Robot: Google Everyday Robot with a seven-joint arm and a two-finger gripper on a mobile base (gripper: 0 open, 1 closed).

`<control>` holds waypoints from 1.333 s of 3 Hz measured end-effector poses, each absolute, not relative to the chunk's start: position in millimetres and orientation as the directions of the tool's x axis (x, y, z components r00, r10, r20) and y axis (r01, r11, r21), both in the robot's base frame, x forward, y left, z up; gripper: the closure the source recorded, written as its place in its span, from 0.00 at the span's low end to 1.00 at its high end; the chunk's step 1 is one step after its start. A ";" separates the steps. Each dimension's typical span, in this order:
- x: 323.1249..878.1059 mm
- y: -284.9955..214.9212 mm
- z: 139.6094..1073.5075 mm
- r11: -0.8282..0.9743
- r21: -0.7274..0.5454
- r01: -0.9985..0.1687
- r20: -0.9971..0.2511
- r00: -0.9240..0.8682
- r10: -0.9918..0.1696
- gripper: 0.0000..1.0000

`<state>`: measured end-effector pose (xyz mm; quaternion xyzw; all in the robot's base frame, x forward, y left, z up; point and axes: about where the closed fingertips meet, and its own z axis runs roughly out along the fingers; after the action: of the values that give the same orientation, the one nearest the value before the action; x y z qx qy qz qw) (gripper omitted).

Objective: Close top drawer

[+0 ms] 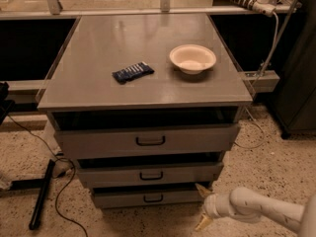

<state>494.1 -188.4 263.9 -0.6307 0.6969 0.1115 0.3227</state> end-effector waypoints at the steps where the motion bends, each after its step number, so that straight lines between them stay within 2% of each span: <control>1: 499.4 -180.1 214.6 0.179 -0.231 -0.956 -0.576 -0.013 -0.817 0.00; 3: 503.7 -174.8 212.2 0.161 -0.250 -0.955 -0.570 0.011 -0.821 0.00; 4: 530.0 -163.5 213.2 0.129 -0.333 -0.934 -0.553 0.083 -0.829 0.00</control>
Offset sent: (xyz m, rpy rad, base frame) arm 0.0136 0.0118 -0.0689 -0.0295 0.0200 -0.0031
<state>530.0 -163.5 213.2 -0.6554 0.6726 0.0781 0.3346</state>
